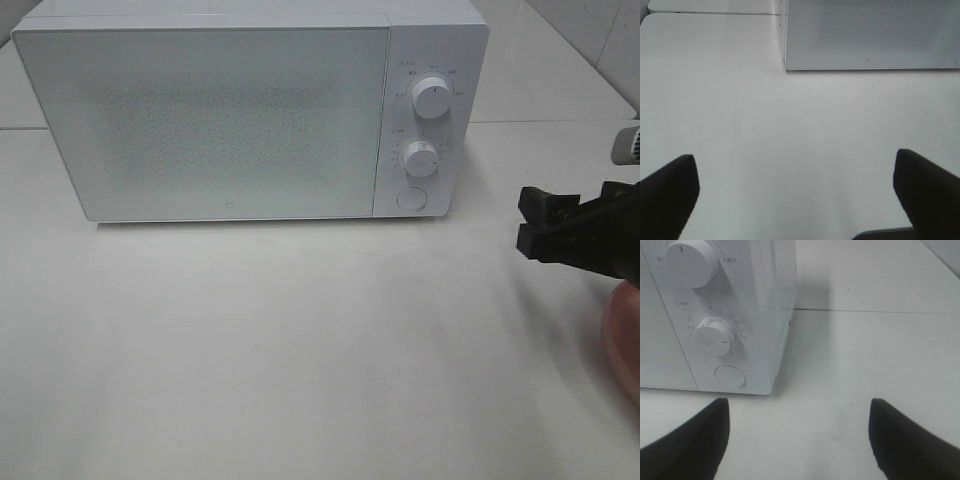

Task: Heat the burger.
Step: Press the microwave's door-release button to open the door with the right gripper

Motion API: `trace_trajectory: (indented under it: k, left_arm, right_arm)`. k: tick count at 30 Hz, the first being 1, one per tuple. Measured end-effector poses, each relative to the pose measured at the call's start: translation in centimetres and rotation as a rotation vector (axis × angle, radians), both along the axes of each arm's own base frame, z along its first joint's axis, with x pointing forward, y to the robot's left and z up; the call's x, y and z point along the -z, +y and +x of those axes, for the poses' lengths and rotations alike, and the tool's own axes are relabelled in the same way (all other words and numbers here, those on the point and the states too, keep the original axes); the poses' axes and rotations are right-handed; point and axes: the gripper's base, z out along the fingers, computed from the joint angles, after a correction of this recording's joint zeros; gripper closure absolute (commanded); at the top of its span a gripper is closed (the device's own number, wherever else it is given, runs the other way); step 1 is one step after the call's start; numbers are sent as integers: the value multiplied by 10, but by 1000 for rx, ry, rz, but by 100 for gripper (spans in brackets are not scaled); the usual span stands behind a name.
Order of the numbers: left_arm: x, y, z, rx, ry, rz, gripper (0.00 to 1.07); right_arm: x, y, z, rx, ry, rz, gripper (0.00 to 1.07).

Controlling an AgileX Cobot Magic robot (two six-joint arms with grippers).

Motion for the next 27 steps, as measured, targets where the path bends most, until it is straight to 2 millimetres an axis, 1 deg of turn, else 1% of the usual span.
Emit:
trace_trajectory:
  k: [2, 4, 5, 7, 8, 10, 11, 12, 13, 14, 16, 17, 18, 21, 27]
  left_arm:
    - [0, 0, 0, 0, 0, 0, 9]
    - [0, 0, 0, 0, 0, 0, 9]
    - [0, 0, 0, 0, 0, 0, 9]
    - [0, 0, 0, 0, 0, 0, 9]
    - [0, 0, 0, 0, 0, 0, 9]
    - [0, 0, 0, 0, 0, 0, 9]
    - [0, 0, 0, 0, 0, 0, 9]
    - [0, 0, 0, 0, 0, 0, 9]
    - [0, 0, 0, 0, 0, 0, 9]
    - [0, 0, 0, 0, 0, 0, 9]
    - [0, 0, 0, 0, 0, 0, 9]
    - [0, 0, 0, 0, 0, 0, 9]
    - [0, 0, 0, 0, 0, 0, 9]
    - [0, 0, 0, 0, 0, 0, 9]
    - [0, 0, 0, 0, 0, 0, 9]
  right_arm:
    - [5, 12, -1, -7, -6, -6, 32]
    - [6, 16, -2, -5, -7, -1, 32]
    - [9, 23, -5, -8, -12, -1, 32]
    - [11, 26, -6, -6, -13, -2, 32]
    - [14, 33, -8, -5, -22, -9, 32]
    - [16, 35, -9, 2, -20, -12, 32]
    - [19, 42, -12, -1, -17, -20, 32]
    - [19, 42, -12, -1, -17, -20, 32]
    - [22, 49, -13, 6, -12, -31, 32]
    - [22, 49, -13, 6, -12, -31, 32]
    - [24, 58, -13, 22, -8, -48, 32]
    - [24, 58, -13, 22, -8, -48, 32]
    - [26, 65, -13, 27, -8, -57, 32]
    - [28, 71, -11, 33, -5, -68, 32]
    - [31, 73, -10, 42, 3, -72, 32]
